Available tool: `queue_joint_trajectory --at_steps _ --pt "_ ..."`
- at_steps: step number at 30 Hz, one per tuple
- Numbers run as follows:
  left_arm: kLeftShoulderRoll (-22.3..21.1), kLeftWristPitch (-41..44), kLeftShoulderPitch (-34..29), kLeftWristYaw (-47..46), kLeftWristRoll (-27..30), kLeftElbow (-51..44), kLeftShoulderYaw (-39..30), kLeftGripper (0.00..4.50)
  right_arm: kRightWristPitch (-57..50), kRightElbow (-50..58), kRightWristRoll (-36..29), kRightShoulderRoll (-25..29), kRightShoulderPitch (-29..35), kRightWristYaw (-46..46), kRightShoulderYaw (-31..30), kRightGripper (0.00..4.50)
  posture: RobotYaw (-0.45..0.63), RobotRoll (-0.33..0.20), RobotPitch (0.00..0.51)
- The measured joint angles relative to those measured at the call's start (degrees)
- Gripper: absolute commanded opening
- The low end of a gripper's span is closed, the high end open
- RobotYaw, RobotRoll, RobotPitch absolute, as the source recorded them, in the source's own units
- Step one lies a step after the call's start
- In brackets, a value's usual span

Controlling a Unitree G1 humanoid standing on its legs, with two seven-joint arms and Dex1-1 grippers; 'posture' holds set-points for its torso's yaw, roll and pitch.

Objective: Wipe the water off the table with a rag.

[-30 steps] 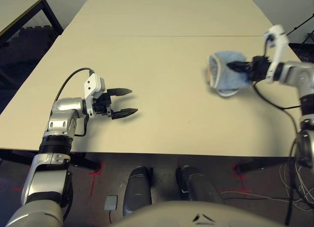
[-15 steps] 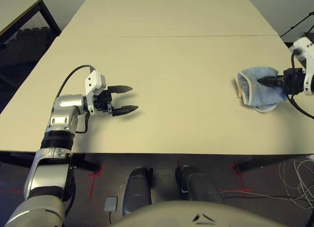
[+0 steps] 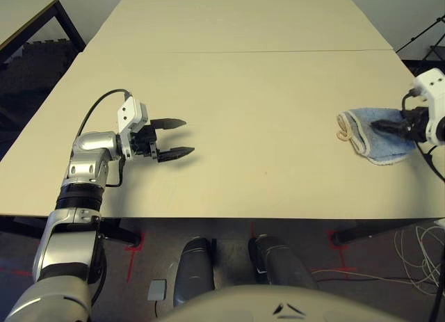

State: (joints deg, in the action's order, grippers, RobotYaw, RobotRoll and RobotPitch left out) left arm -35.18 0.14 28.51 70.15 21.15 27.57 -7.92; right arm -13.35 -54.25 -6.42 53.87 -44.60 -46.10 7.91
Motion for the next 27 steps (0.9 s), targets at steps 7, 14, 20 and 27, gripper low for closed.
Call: queue_joint_trajectory --at_steps 7,14,20,27 --pt "3.07 1.32 -3.08 -14.83 1.95 -4.24 -7.11 4.50 4.40 1.04 -8.33 -2.90 2.55 2.20 11.81 4.47 -0.16 0.000 0.115" --pt "3.20 -2.82 -1.35 -29.12 -1.01 -0.86 -10.69 4.50 10.65 9.04 -14.89 -12.42 10.19 2.81 17.54 4.47 -0.14 0.000 0.131" --pt "3.35 -8.28 2.39 -41.84 -4.55 7.31 -13.21 4.50 14.20 15.55 -17.52 -18.95 17.42 4.91 18.91 4.47 -0.14 0.000 0.141" --pt "3.38 -10.91 3.14 -46.30 -5.73 11.97 -13.45 4.50 18.13 17.71 -18.06 -20.50 21.87 8.44 20.85 4.47 -0.16 0.000 0.143"
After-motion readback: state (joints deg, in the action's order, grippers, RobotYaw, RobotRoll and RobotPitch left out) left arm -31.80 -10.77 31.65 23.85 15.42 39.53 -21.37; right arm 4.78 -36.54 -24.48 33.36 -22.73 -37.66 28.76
